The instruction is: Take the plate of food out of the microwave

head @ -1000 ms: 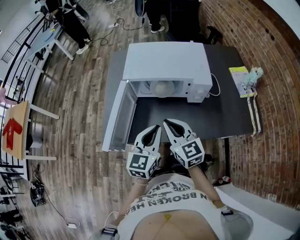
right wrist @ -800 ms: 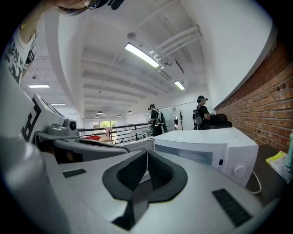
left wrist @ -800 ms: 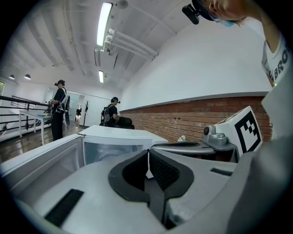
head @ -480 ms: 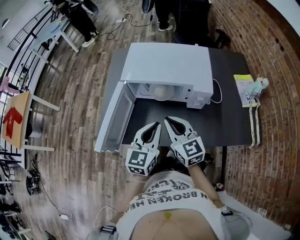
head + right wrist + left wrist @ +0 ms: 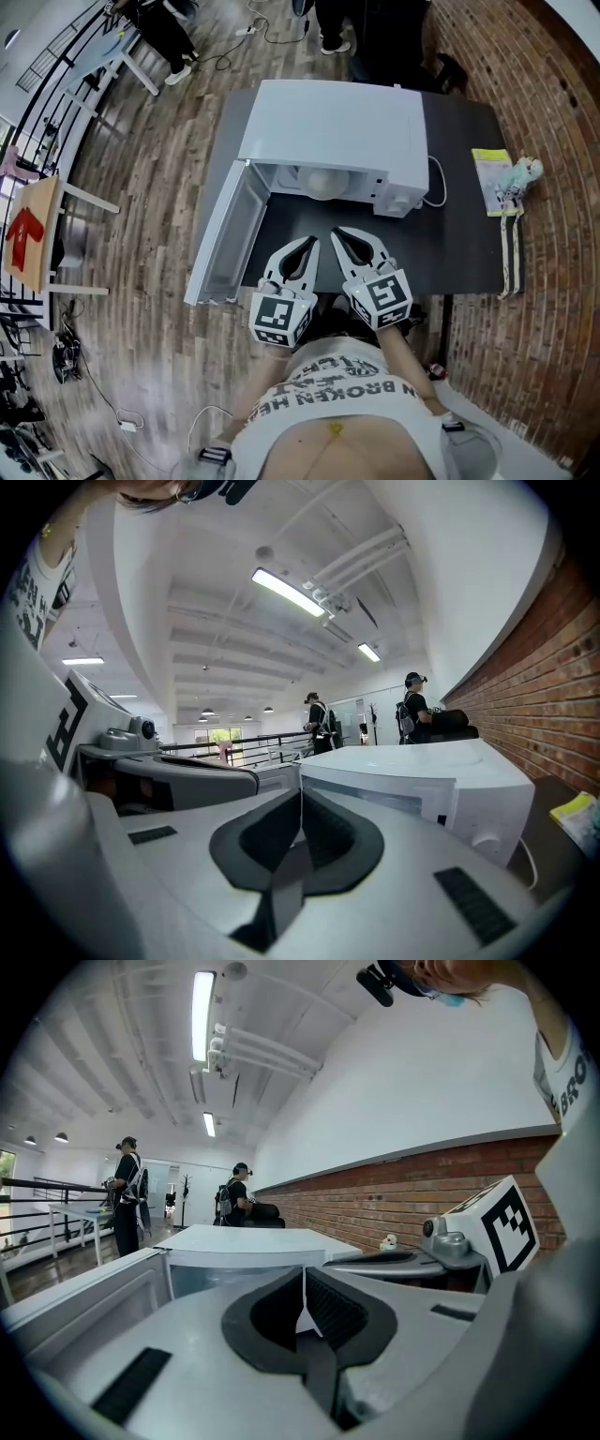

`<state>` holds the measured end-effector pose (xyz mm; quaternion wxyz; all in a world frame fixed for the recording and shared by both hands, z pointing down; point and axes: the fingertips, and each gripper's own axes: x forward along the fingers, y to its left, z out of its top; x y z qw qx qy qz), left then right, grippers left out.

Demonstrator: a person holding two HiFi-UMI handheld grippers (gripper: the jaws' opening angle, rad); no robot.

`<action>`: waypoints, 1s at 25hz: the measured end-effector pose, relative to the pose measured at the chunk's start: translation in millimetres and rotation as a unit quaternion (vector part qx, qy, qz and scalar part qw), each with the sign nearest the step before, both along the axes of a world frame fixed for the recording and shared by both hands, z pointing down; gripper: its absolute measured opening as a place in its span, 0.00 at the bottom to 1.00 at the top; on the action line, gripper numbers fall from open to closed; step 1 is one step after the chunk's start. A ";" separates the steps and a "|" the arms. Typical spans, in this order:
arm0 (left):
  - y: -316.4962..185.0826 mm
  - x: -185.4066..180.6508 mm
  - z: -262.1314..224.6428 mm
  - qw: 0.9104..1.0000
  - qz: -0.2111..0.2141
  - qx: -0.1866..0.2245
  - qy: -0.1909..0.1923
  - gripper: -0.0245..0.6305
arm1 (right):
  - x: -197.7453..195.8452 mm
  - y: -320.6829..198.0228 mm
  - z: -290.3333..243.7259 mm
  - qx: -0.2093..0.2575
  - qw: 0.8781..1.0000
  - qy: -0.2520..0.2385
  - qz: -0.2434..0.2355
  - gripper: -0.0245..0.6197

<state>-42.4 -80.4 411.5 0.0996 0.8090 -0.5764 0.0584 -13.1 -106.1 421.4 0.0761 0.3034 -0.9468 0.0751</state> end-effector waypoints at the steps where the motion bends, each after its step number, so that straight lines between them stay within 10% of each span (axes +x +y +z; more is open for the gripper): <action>1: -4.1 -0.8 0.5 1.000 0.004 -0.001 0.001 0.06 | -0.2 -3.0 0.3 0.000 1.000 0.000 0.004 0.05; 25: -104.2 -50.4 33.3 0.993 0.102 -0.046 0.048 0.06 | -30.7 -88.4 30.5 -0.038 0.992 0.034 0.116 0.05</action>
